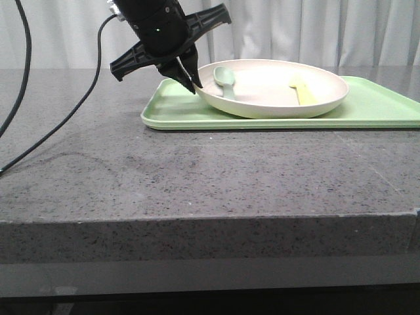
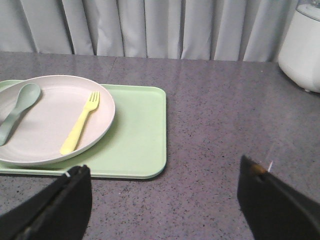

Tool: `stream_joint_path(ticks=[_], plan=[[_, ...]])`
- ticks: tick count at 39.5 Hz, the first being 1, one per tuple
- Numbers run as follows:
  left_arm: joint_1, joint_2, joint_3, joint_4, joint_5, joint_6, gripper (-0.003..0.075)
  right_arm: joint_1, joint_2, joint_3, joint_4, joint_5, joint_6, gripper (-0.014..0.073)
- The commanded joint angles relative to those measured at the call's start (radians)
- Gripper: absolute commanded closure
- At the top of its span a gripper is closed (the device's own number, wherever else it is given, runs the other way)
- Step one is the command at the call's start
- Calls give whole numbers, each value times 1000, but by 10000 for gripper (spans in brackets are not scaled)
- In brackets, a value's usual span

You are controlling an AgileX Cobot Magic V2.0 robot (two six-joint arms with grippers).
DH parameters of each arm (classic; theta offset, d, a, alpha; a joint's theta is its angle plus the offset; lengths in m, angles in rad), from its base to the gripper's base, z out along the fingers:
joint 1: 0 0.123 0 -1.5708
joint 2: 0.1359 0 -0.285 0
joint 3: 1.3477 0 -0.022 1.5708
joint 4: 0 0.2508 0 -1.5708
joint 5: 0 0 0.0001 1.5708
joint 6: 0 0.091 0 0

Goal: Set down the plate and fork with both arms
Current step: 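Lower the plate onto the tray and open the left gripper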

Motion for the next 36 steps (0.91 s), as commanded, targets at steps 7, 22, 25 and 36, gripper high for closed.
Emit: stream_joint_path(ticks=[7,22,25,36], plan=[[2,-61,-40,-11,-54,-17,736,-5,14,-36,-11,-75,-4,-21],[2,-61,-40,25,-55,-8,290,-5,14,-36,-10,-65,-4,-21],[2,-73,-40,27,-43,-4,255,-5,14,-36,-10,-62,-4,-21],[4,-220,-49,32,92,300,257,-5,42,-42,50,-22,-4,-21]])
